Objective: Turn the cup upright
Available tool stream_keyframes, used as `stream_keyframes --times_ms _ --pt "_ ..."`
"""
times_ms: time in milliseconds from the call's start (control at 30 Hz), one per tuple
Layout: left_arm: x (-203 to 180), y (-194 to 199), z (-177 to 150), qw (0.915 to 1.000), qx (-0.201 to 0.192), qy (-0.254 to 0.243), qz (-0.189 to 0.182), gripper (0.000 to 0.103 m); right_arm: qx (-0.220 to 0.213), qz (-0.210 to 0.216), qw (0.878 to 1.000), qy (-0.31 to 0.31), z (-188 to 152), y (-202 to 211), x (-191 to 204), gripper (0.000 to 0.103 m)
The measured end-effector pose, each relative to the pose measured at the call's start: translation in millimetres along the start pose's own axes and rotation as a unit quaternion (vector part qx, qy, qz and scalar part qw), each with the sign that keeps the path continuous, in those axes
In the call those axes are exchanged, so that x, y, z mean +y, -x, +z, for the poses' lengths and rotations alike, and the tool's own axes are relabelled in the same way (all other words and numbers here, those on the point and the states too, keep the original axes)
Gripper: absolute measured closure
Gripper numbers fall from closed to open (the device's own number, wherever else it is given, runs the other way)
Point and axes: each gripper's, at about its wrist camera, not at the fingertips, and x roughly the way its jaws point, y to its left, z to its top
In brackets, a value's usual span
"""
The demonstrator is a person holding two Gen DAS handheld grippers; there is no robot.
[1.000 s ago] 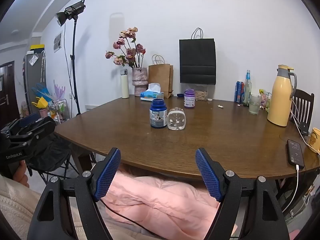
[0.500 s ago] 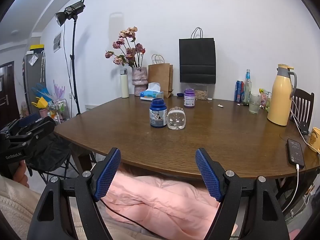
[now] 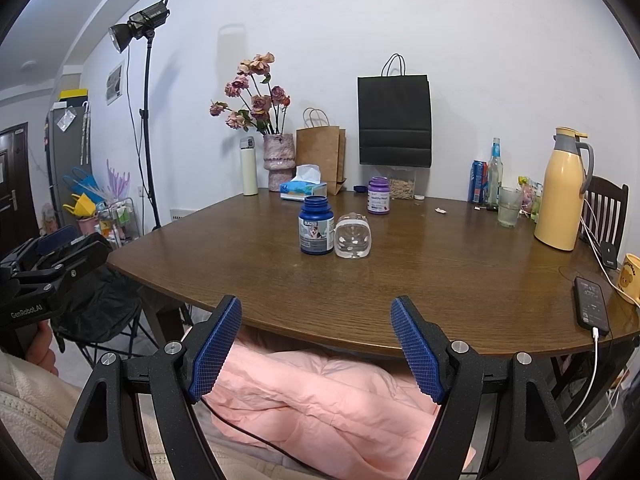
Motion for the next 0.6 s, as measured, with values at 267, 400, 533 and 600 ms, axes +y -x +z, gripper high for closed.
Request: stream_keyframes --times_ms 267,400,533,600 --pt "0.2 -0.1 0.1 1.0 0.0 0.0 0.0 0.0 0.0 0.0 1.0 0.0 -0.1 0.0 0.0 0.021" --pt "2.5 1.3 1.3 1.0 -0.001 -0.001 0.0 0.0 0.0 0.0 1.0 0.0 -0.1 0.0 0.1 0.021" --pt "1.2 1.0 -0.2 1.0 -0.001 0.0 0.001 0.0 0.0 0.0 1.0 0.0 0.0 0.1 0.0 0.021" --pt "1.3 1.0 -0.1 1.0 -0.001 0.0 0.0 0.0 -0.001 -0.001 1.0 0.001 0.0 -0.2 -0.1 0.021"
